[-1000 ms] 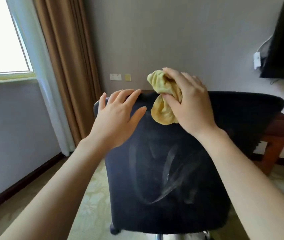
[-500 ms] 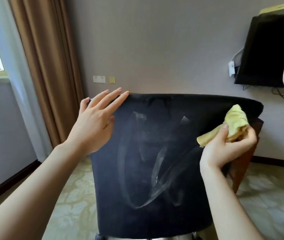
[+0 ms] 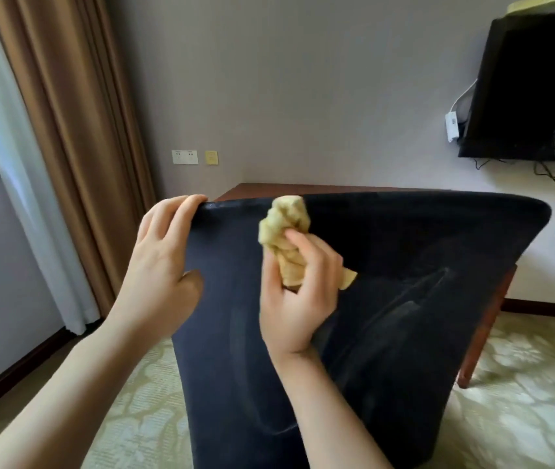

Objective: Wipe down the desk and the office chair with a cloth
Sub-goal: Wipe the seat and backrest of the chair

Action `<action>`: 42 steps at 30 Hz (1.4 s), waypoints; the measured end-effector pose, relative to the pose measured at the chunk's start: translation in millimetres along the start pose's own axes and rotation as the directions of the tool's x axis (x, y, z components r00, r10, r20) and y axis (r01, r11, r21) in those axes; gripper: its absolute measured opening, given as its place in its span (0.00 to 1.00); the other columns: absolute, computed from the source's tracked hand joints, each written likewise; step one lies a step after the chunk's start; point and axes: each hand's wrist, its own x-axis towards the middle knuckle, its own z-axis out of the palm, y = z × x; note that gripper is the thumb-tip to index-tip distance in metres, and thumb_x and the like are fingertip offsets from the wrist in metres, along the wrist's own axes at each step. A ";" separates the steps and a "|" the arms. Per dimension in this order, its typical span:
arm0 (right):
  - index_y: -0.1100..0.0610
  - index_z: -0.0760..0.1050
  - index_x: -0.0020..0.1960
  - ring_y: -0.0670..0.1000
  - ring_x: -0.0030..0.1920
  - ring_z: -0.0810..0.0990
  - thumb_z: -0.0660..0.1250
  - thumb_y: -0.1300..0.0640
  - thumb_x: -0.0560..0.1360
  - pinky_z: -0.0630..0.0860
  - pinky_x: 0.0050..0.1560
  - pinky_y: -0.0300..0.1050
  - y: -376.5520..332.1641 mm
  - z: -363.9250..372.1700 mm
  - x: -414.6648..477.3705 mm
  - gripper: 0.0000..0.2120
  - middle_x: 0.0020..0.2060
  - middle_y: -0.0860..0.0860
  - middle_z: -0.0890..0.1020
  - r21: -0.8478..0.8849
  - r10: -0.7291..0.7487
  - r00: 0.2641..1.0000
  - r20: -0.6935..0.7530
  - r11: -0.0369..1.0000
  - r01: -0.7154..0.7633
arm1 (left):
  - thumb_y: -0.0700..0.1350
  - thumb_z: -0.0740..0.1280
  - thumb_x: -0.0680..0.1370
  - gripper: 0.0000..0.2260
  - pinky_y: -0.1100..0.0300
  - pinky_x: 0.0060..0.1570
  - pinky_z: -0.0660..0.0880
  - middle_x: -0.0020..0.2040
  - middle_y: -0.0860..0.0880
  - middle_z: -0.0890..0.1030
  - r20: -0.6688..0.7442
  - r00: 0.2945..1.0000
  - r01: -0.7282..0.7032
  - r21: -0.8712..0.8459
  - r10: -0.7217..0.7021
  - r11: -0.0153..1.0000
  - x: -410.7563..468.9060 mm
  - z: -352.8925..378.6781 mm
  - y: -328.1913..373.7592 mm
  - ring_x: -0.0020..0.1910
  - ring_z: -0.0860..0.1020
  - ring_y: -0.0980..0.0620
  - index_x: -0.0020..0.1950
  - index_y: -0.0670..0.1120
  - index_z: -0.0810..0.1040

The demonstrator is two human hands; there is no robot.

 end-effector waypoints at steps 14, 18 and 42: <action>0.54 0.84 0.47 0.51 0.41 0.79 0.70 0.65 0.73 0.74 0.47 0.45 34.3 -23.9 11.8 0.08 0.41 0.50 0.83 0.260 -0.663 0.397 0.634 0.667 0.698 | 0.24 0.60 0.70 0.37 0.72 0.70 0.48 0.73 0.58 0.58 -0.034 0.986 0.155 -0.139 -0.162 0.978 -0.6 9.4 -5.5 0.73 0.50 0.64 0.76 0.47 0.59; 0.55 0.82 0.50 0.50 0.49 0.74 0.72 0.64 0.72 0.76 0.50 0.49 31.1 -45.1 26.3 0.09 0.44 0.52 0.82 0.256 -0.507 0.438 0.742 0.819 0.514 | 0.40 0.63 0.80 0.30 0.64 0.73 0.49 0.75 0.61 0.52 -0.209 0.906 0.286 -0.344 -0.369 0.894 -34.7 39.5 26.5 0.76 0.48 0.61 0.77 0.50 0.53; 0.50 0.77 0.54 0.45 0.52 0.81 0.70 0.53 0.73 0.78 0.49 0.37 -16.4 -107.5 26.4 0.09 0.49 0.46 0.82 -0.032 0.488 0.388 0.782 0.653 -0.756 | 0.34 0.55 0.81 0.18 0.64 0.49 0.76 0.52 0.52 0.83 0.288 0.920 0.393 -0.691 -0.267 0.607 -54.1 30.6 85.1 0.53 0.80 0.56 0.57 0.53 0.78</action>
